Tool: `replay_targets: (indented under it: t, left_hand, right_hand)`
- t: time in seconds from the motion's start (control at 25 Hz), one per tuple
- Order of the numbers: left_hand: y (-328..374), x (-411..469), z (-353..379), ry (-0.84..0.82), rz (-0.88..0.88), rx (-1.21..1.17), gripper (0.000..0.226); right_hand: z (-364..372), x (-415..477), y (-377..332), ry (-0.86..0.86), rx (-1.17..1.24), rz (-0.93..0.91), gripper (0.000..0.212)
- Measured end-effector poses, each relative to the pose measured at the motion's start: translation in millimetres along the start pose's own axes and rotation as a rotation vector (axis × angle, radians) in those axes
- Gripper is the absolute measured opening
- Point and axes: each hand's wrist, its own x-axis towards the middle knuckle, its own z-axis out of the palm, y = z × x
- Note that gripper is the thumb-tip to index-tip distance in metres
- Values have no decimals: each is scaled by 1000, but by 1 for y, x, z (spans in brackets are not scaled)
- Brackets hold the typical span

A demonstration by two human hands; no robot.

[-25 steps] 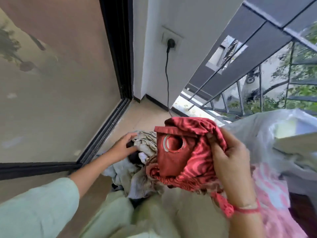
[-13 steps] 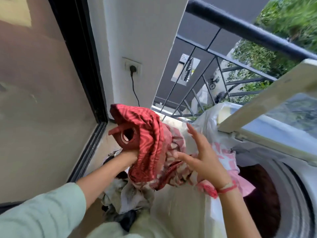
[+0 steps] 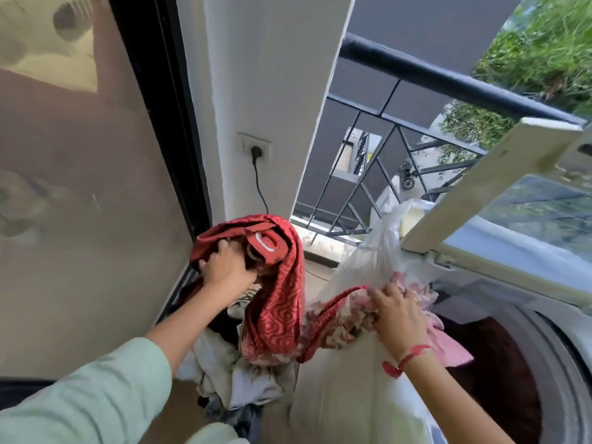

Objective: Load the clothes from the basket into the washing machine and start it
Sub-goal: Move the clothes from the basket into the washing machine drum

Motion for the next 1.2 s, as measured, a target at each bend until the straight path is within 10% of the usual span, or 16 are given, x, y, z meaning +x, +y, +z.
replay_targets:
  t: [0.44,0.52,0.72,0.88,1.04,1.2]
  left_hand:
    - [118,-91,3,425,284,180,64]
    - [142,-103,1,472,271,132,65]
    - [165,-127,7,404,243,111,64]
    - [147,-134,3,391,250,104,61]
    - [135,-129,-5,398,290,76,57]
    - [132,-125,-11,391,322,37,55]
  right_hand:
    - [-23,-92,234,780,142,136,58]
    - [-9,-99,276,698,126,244,59]
    - [51,-84,278,-176,37,343,64]
    - [28,-54,194,104,502,-30,62]
    - [24,-18,102,-100,523,-260,91]
    - [25,-14,91,120,677,-186,44]
